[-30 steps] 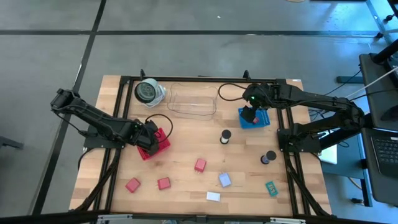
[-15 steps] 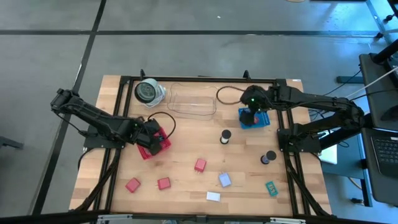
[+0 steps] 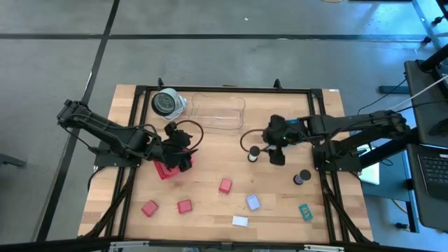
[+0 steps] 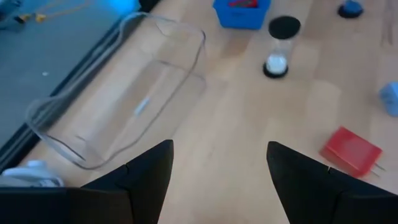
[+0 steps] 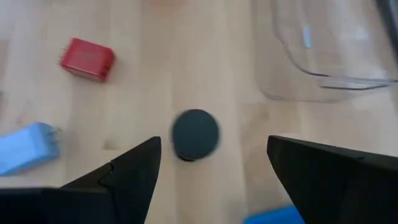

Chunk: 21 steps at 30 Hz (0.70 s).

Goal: Pick & Place Office items
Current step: Put the white hourglass into the red bin

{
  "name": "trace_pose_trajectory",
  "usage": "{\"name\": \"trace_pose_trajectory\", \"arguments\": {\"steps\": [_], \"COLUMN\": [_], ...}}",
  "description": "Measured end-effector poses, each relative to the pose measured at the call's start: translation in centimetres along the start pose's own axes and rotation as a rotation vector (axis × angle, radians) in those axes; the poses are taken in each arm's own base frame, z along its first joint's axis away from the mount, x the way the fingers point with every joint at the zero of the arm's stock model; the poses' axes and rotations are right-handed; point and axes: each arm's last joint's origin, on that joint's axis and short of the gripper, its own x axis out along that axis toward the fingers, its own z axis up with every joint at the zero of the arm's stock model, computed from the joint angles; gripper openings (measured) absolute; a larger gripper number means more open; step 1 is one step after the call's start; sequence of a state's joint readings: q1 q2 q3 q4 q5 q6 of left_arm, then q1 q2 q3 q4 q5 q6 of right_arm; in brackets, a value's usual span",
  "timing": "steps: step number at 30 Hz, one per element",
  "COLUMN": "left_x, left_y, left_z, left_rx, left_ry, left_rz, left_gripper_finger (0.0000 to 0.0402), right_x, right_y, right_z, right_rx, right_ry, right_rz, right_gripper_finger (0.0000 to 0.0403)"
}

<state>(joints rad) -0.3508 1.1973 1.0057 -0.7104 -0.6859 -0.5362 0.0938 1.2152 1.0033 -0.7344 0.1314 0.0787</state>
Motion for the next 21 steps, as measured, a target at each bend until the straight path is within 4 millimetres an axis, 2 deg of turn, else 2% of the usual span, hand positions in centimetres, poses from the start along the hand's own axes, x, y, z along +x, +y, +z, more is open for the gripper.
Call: {"name": "trace_pose_trajectory", "arguments": {"steps": [5,8,13,21], "left_x": [0.1,1.1,5.4,13.4], "left_y": [0.1,-0.3,-2.4,-4.8], "left_z": [0.3,0.8,2.1,3.3], "left_rx": [-0.013,-0.015,0.096,0.263], "left_ry": [-0.047,-0.063,-0.098,-0.299], "left_rz": [0.056,0.038,-0.073,-0.196], "left_gripper_finger": [0.0258,0.0260,0.0269,0.0281], "right_x": [0.2,0.0,-0.7,-2.1], "right_y": [1.0,1.1,0.9,0.5], "right_z": [-0.3,-0.4,0.0,-0.6], "right_rx": [0.012,0.035,0.083,0.129], "right_ry": [0.009,0.005,0.013,0.149], "right_rz": [0.064,0.067,0.042,-0.015], "right_gripper_finger": [0.0313,0.0329,0.0346,0.0347]}}
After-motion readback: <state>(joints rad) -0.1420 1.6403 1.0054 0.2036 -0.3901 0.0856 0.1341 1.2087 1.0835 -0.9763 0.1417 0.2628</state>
